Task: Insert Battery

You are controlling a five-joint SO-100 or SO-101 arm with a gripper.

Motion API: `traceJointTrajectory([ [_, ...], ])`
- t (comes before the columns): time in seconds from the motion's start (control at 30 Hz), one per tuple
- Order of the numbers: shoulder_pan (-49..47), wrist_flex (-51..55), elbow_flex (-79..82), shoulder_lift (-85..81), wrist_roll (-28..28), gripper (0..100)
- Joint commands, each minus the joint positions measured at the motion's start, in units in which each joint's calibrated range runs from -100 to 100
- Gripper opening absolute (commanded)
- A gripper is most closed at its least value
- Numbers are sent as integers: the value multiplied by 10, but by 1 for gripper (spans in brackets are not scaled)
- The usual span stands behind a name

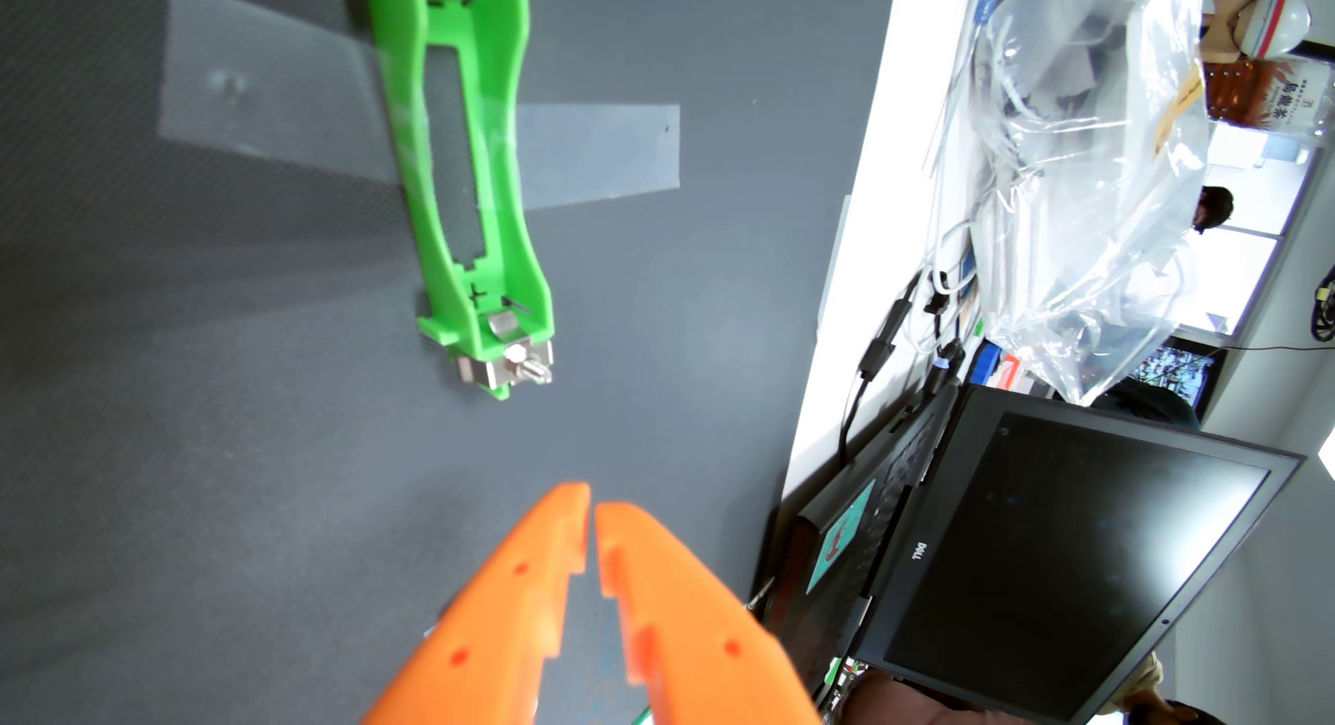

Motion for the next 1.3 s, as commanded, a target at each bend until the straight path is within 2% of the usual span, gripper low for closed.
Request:
traceJointTrajectory([
  [0.0,4,-5,-2,-4,1,2],
  [0.97,10,2,-12,-4,1,2],
  [1.1,31,20,-88,-1,2,1],
  [1.27,20,113,-239,2,3,1],
])
